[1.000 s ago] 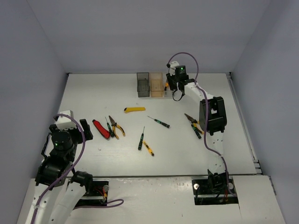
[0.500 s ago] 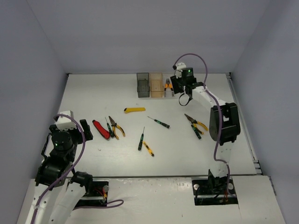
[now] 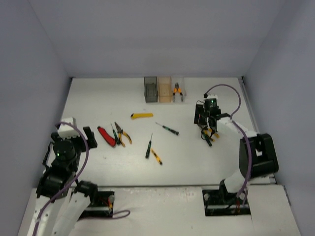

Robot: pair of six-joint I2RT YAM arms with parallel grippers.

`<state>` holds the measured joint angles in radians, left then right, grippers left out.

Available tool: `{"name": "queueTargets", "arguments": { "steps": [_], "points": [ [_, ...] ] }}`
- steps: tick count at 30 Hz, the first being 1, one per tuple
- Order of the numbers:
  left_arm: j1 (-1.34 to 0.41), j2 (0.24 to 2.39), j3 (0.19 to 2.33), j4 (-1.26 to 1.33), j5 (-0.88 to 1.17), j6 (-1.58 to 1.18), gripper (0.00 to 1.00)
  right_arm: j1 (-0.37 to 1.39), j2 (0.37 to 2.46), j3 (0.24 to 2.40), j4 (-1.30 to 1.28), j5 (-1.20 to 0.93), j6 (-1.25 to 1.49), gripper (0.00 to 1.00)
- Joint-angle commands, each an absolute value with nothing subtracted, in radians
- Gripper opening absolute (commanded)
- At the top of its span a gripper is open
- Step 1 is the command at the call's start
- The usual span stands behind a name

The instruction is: Sort the tools into containers

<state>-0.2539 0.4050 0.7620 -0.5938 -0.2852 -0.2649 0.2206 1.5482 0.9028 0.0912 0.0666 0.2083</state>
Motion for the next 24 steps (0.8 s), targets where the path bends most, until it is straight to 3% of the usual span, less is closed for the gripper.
{"name": "queueTargets", "arguments": {
  "steps": [1, 8, 11, 17, 24],
  "points": [
    [-0.270, 0.408, 0.778, -0.535, -0.290, -0.256, 0.82, 0.211, 1.465, 0.825, 0.095, 0.136, 0.328, 0.61],
    [-0.284, 0.394, 0.776, -0.537, -0.281, -0.256, 0.82, 0.207, 1.383, 0.764, 0.047, 0.225, 0.350, 0.56],
    [-0.285, 0.394, 0.776, -0.537, -0.281, -0.256, 0.82, 0.193, 1.377, 0.762, 0.020, 0.248, 0.359, 0.46],
    [-0.287, 0.395, 0.775, -0.536, -0.278, -0.256, 0.82, 0.160, 1.414, 0.743, 0.005, 0.194, 0.373, 0.38],
    [-0.288, 0.401, 0.775, -0.537, -0.273, -0.256, 0.82, 0.146, 1.443, 0.730, 0.005, 0.137, 0.392, 0.38]
  ]
}}
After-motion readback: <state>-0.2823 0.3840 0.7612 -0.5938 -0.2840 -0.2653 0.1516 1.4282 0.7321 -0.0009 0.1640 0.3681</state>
